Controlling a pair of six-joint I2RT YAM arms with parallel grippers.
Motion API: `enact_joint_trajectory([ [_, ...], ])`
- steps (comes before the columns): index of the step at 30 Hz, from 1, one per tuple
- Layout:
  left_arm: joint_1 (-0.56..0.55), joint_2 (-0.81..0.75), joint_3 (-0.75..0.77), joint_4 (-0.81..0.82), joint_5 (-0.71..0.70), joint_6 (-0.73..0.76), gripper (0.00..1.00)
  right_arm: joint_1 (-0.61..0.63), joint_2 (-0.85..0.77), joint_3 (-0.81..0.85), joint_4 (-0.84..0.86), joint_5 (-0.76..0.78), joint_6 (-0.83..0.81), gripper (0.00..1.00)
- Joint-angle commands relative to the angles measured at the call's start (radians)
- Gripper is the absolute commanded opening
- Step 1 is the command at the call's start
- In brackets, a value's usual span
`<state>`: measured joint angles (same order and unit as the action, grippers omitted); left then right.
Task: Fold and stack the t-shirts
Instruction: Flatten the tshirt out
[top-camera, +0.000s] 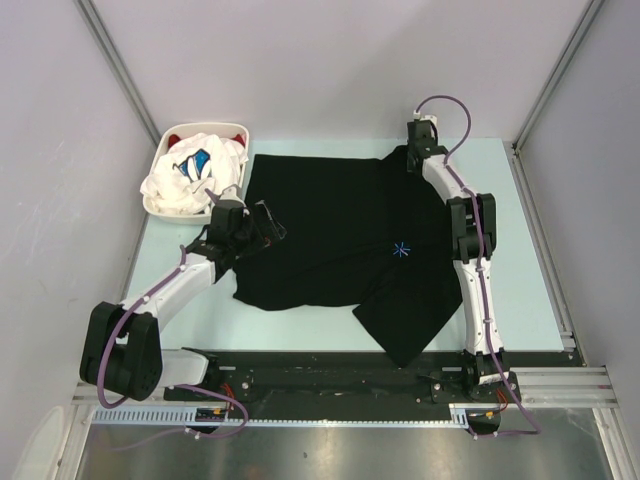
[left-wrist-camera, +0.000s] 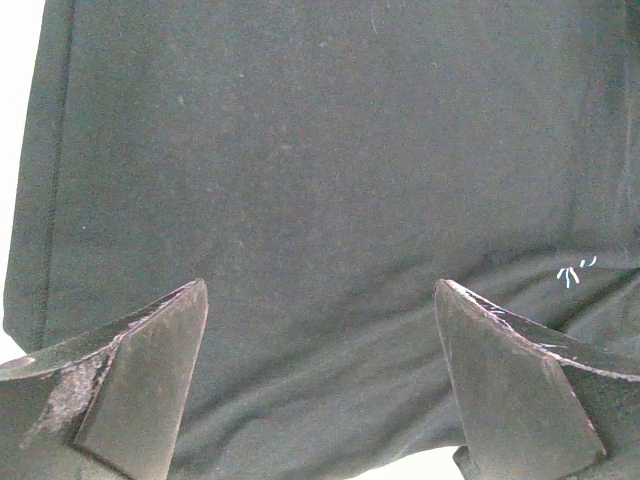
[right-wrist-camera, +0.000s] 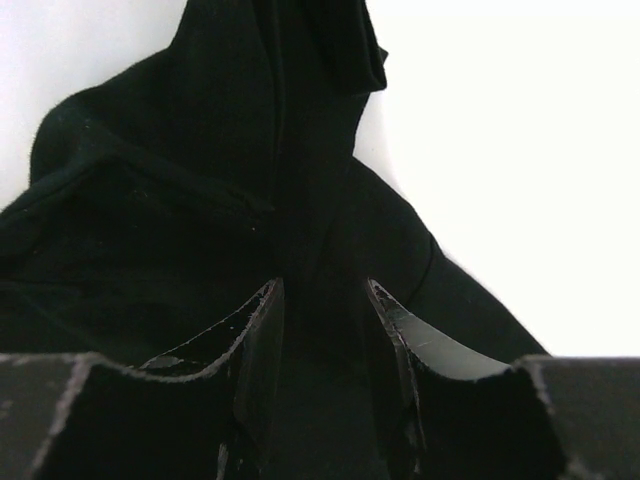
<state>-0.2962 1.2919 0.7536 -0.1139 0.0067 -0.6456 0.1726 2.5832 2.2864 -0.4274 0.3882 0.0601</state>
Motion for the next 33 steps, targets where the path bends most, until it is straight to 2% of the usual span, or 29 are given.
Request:
enact_joint_trajectory([
  [1,-0.004,0.0,0.006,0.025,-0.002,0.014,1.0,0.004,0.028,0.071,-0.01,-0.014,0.017,0.42],
  [18,-0.004,0.003,0.007,0.019,-0.004,0.018,1.0,-0.027,0.068,0.125,-0.028,-0.014,0.046,0.28],
  [19,-0.004,0.004,0.009,0.014,-0.004,0.018,1.0,-0.028,0.068,0.127,-0.03,-0.012,0.047,0.22],
  [21,-0.003,0.004,0.009,0.016,-0.005,0.02,1.0,-0.035,0.072,0.133,-0.03,-0.011,0.053,0.15],
  [23,-0.003,0.004,0.009,0.011,-0.004,0.023,1.0,-0.041,0.074,0.136,-0.025,-0.006,0.063,0.02],
  [24,-0.004,0.004,0.009,0.011,-0.004,0.021,1.0,-0.042,0.069,0.136,-0.024,0.0,0.064,0.0],
  [33,-0.003,0.006,0.016,0.0,-0.031,0.027,1.0,-0.097,0.0,0.122,0.067,0.072,0.089,0.0],
])
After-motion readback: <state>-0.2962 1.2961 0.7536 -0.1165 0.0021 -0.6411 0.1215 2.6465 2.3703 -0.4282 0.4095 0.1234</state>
